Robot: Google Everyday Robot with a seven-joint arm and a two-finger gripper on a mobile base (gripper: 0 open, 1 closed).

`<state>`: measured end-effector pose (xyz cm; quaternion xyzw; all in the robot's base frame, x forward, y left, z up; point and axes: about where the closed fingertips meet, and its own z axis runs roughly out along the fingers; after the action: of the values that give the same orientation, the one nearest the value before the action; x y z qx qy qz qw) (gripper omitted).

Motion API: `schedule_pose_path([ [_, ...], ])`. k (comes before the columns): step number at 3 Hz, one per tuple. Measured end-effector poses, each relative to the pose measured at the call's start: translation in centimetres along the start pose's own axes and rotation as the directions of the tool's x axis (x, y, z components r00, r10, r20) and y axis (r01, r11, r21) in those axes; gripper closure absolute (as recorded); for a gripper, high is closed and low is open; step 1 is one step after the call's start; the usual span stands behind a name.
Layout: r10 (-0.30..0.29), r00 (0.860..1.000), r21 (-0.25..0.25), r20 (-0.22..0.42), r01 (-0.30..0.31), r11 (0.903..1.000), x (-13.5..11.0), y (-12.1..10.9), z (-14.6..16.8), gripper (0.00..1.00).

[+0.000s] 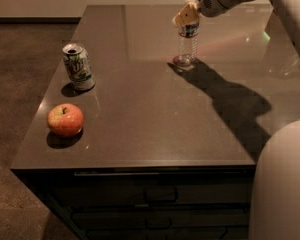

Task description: Move water bottle near 7up can

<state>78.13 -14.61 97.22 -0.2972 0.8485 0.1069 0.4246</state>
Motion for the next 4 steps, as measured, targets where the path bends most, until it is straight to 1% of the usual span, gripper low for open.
schedule_pose_path([
  [1, -0.025, 1.000, -0.030, -0.015, 0.024, 0.9992, 0.2, 0.8, -0.3, 0.64],
  [2, -0.097, 0.995, -0.096, -0.032, 0.094, 0.9910, -0.4, 3.8, -1.2, 0.87],
  [3, -0.184, 0.983, -0.183, -0.011, 0.179, 0.9668, -1.2, 8.4, -2.7, 1.00],
  [4, -0.270, 0.962, -0.278, 0.036, 0.269, 0.9220, -1.9, 13.7, -3.7, 1.00],
])
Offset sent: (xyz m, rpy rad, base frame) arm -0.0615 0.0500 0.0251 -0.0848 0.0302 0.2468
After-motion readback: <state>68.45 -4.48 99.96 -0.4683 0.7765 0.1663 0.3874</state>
